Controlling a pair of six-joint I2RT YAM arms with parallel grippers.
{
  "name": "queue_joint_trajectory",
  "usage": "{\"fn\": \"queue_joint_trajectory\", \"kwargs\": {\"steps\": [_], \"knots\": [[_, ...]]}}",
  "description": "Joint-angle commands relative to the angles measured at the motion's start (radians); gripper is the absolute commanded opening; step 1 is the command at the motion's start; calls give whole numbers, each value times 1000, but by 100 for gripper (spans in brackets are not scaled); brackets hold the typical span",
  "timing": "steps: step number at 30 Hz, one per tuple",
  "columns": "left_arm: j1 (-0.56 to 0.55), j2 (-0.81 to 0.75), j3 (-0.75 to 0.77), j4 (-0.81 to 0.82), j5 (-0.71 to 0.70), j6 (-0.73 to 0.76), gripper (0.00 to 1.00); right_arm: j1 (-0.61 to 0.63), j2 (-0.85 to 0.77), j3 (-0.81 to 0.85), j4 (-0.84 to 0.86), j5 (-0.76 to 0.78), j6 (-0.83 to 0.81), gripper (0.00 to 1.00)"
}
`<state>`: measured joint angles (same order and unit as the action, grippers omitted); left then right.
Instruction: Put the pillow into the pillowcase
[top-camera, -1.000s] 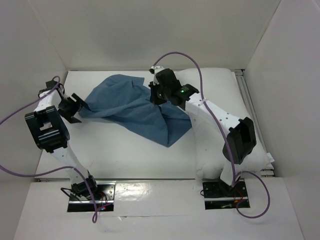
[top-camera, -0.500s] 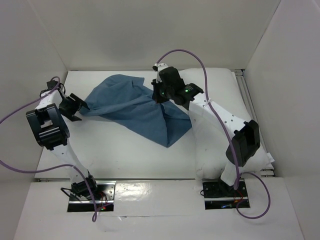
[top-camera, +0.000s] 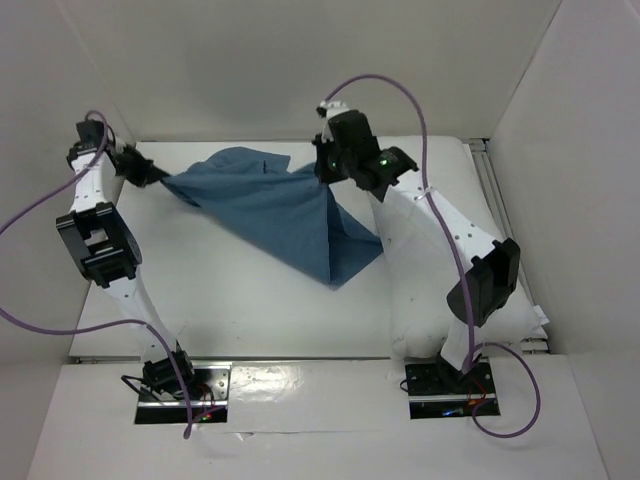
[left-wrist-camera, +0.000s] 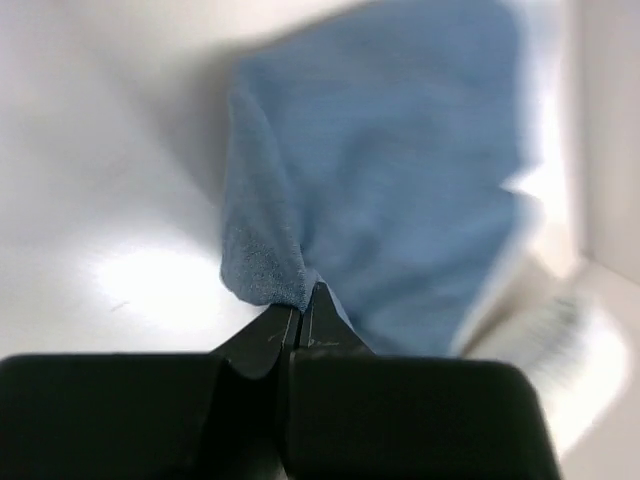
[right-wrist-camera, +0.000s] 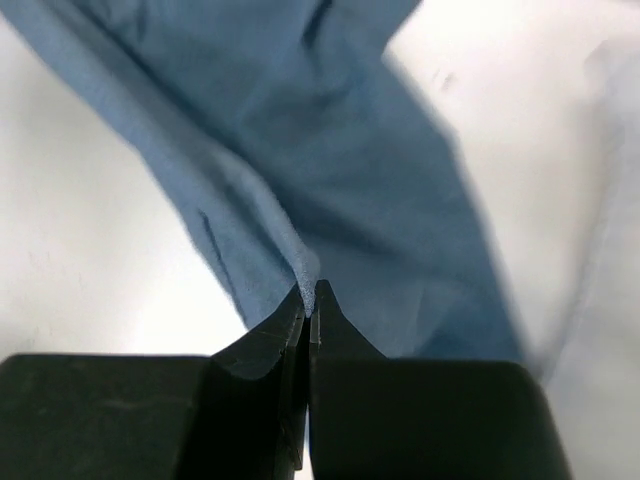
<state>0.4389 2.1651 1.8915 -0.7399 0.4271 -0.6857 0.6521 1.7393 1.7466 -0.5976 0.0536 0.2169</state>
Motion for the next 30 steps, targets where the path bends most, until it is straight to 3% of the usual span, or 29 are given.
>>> {"fn": "queue_joint_trajectory", "kwargs": {"steps": [1,2,5,10,16,18,23,24,26,27,30], "knots": [[-2,-56,246,91,232,-31,0,-69,9,238,-4,87,-53,0],[-2,-70,346,120,258,-61,0,-89,9,328,-4,116,-53,0],[13,-164,432,242,306,-116,0,-109,-68,353,103,117,-62,0],[70,-275,348,376,352,-206,0,-121,-270,59,335,3,-62,0],[118,-343,28,366,397,-118,0,-37,-394,-264,325,-110,-41,0],[127,-402,-102,344,328,-77,0,0,-420,-385,325,-121,-11,0],[127,-441,-210,212,148,55,0,158,-422,-607,338,-98,65,0],[127,-441,-210,188,92,66,4,179,-411,-633,338,-98,76,0],[127,-423,-221,123,62,92,30,236,-367,-700,361,-119,113,0],[127,-413,-212,105,53,92,60,251,-348,-720,372,-135,128,0],[117,-398,-201,68,44,115,80,285,-264,-716,345,-182,128,45]]}}
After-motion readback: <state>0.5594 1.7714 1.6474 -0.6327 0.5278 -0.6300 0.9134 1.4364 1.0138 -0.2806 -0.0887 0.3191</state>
